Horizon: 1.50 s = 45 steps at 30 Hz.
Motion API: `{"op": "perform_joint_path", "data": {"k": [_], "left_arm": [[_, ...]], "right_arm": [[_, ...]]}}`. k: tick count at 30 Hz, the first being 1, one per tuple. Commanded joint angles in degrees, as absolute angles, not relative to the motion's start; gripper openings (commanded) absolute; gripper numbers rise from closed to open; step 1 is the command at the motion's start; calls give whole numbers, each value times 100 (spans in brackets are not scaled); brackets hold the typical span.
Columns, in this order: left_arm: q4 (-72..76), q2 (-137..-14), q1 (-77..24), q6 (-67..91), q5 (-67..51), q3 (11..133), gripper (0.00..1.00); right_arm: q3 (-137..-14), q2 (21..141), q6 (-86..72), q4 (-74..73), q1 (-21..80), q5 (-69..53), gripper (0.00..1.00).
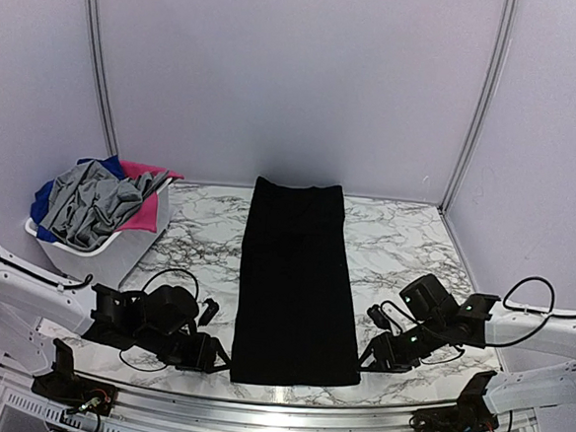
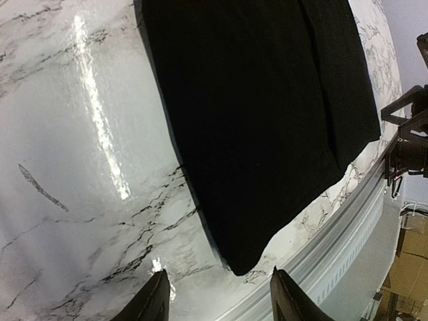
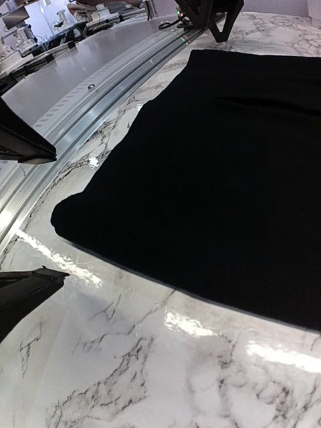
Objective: Fold and stack the mixed laundry pile
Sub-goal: Pick up the rectangle-folded T-shirt from the center of the board.
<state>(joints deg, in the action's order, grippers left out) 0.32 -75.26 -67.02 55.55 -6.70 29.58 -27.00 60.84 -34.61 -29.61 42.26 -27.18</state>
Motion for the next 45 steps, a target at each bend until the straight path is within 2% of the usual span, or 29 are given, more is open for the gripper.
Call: {"op": "perform_joint_path", "data": {"k": [1, 14, 20, 24, 28, 29, 33, 38, 45], "left_arm": [[853, -7873, -6767, 6018, -791, 2857, 54], [1090, -8548, -6851, 5961, -1028, 3000, 41], [1105, -8791, -6882, 5866, -1116, 3118, 36], [1119, -8898, -6898, 5813, -1164, 3193, 27], [1064, -8751, -6970, 5810, -1162, 3157, 14], [1035, -8700, -7001, 5810, -1175, 3144, 11], [941, -8453, -7247, 5810, -1191, 3088, 0], [760, -8186, -7626, 5977, -1236, 3059, 0], [58, -7565, -7569, 5697, -990, 3467, 0]], "right_arm": [[-2438, 6066, -3964, -2294, 4292, -2851, 47], [-2223, 6783, -3963, -1562, 4353, -2946, 40], [-2120, 6862, -4062, -1404, 4421, -2977, 33], [-2100, 6898, -4120, -1270, 4499, -3060, 24], [-2144, 6873, -4162, -1252, 4779, -3034, 2], [-2144, 6864, -4200, -1249, 4881, -3028, 0], [-2153, 6728, -4500, -1312, 5418, -2923, 0], [-2164, 6279, -5067, -1479, 6049, -2763, 0], [-2964, 5643, -4886, -2298, 6071, -2148, 0]]}}
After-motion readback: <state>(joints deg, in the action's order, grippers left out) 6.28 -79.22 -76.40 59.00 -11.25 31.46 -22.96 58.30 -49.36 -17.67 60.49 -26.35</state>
